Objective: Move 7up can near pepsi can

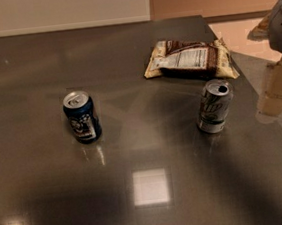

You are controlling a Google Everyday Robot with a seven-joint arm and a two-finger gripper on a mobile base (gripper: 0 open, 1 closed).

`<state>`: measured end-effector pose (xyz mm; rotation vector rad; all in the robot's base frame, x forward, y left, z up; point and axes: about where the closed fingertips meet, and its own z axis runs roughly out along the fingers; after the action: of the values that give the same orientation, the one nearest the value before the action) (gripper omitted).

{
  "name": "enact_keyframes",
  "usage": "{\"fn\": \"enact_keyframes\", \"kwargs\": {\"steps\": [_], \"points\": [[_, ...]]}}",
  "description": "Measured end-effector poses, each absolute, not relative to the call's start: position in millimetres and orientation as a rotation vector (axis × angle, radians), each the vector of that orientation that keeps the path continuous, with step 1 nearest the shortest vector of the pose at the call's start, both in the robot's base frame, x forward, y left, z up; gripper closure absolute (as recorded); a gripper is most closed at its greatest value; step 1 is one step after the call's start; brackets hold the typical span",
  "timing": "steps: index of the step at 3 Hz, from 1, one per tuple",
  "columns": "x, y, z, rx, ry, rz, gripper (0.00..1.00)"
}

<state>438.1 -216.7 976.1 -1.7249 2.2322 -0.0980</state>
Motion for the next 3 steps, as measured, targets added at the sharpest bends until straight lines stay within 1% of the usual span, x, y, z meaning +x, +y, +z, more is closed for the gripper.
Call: {"fn": "enact_keyframes", "kwargs": {"steps": [2, 3], "points": [[446.1, -216.4, 975.1, -1.74, 2.207, -0.083, 0.0], [463.1, -215.2, 967.6, -1.746, 2.162, -0.01, 0.0]]}}
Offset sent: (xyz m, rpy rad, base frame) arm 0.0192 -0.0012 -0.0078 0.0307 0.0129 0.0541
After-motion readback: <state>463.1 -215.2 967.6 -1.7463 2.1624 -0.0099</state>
